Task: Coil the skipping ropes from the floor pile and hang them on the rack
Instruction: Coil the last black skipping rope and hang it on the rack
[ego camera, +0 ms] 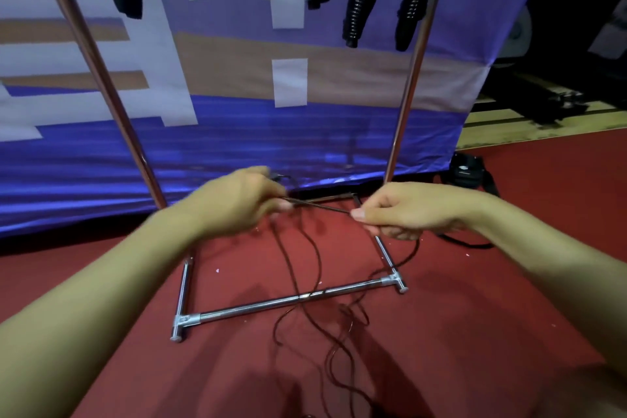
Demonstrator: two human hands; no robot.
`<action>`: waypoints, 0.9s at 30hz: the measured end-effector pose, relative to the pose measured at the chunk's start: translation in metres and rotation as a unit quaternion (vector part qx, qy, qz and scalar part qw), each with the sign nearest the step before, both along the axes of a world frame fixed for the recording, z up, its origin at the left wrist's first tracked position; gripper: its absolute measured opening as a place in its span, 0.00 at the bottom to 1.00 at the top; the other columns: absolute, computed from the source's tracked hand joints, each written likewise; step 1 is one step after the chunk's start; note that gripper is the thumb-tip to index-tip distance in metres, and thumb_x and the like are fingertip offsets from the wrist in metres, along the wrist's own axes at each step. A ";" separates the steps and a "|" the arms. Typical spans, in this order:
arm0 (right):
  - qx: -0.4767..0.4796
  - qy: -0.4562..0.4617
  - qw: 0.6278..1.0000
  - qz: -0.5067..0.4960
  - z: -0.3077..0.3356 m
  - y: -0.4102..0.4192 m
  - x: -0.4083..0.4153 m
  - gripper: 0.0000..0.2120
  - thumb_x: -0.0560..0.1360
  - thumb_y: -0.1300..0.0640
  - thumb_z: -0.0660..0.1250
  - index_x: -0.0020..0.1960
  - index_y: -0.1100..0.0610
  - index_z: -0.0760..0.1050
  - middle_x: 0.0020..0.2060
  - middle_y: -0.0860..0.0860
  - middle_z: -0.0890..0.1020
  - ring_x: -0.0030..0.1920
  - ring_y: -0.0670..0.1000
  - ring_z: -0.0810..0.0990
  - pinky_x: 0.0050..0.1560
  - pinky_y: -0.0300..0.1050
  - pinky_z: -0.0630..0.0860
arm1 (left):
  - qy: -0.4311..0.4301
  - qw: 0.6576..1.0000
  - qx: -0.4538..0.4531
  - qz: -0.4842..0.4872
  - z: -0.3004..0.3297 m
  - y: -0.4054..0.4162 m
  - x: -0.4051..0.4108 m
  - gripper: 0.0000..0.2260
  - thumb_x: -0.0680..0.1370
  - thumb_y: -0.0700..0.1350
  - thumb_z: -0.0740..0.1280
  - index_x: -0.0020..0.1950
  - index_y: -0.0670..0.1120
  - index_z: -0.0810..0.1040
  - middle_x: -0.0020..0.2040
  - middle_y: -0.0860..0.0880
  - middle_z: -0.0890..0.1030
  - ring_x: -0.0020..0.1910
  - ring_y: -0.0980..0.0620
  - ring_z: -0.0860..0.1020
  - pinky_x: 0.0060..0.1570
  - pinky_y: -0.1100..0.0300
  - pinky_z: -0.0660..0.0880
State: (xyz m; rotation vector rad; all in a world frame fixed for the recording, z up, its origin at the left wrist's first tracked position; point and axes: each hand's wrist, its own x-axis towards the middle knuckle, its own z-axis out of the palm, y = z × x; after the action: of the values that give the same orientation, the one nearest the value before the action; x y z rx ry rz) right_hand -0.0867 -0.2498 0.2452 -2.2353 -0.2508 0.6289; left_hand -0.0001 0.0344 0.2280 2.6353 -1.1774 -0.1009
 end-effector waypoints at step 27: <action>-0.036 -0.100 0.994 0.027 -0.002 0.021 0.000 0.20 0.86 0.46 0.56 0.41 0.55 0.73 0.25 0.45 0.69 0.27 0.47 0.64 0.30 0.40 0.65 | 0.038 0.997 -0.063 -0.034 0.003 -0.032 -0.040 0.23 0.78 0.62 0.67 0.73 0.62 0.72 0.47 0.60 0.67 0.46 0.60 0.70 0.59 0.61 0.70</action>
State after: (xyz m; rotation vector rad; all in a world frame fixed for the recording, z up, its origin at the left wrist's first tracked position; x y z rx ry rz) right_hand -0.0866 -0.2292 0.2433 -2.3698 -0.3956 0.4465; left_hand -0.0399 0.0024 0.2308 2.4618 -1.2069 -0.1348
